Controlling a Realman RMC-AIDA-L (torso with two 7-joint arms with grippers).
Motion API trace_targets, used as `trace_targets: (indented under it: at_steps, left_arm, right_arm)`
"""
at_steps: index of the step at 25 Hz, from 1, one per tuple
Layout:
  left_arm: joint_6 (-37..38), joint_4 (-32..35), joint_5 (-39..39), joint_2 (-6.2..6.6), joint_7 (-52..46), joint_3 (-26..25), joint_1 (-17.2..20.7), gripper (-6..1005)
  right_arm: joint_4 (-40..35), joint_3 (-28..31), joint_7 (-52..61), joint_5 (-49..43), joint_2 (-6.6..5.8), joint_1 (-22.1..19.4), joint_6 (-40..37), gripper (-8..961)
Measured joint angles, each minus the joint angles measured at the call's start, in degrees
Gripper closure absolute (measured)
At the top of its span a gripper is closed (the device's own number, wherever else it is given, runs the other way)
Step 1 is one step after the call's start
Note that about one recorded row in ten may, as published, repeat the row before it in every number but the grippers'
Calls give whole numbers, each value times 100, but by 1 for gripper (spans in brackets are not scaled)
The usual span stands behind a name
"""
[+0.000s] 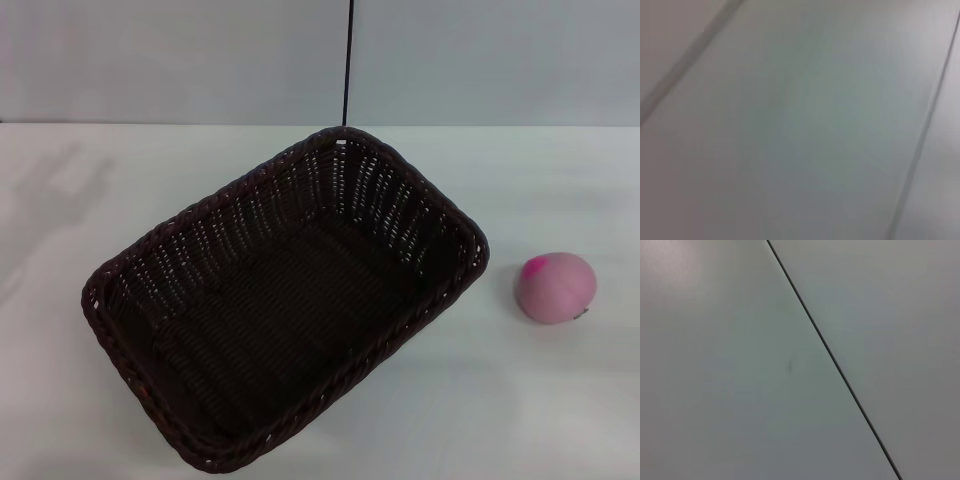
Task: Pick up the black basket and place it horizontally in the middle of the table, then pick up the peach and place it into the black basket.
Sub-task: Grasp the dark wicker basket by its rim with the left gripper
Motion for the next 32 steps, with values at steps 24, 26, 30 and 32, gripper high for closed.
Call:
trace_targets:
  at_steps: [24,26,30,32]
  left_arm:
    - [162,3984,7807,111,-4772,19,-2575,155]
    - [189,4015,8337,-53,-4782,53,-2742,156]
    - [183,4027,8753,-216,-4752,92,-2853,157]
    - [163,4027,8873,-258,-4737,134,-2876,158]
  right_arm:
    - [144,25,30,7,9,-9,110,433]
    - [149,25,28,9,9,-8,111,432]
    - [161,24,30,9,9,-6,111,430]
    - [181,24,29,9,9,-5,111,429]
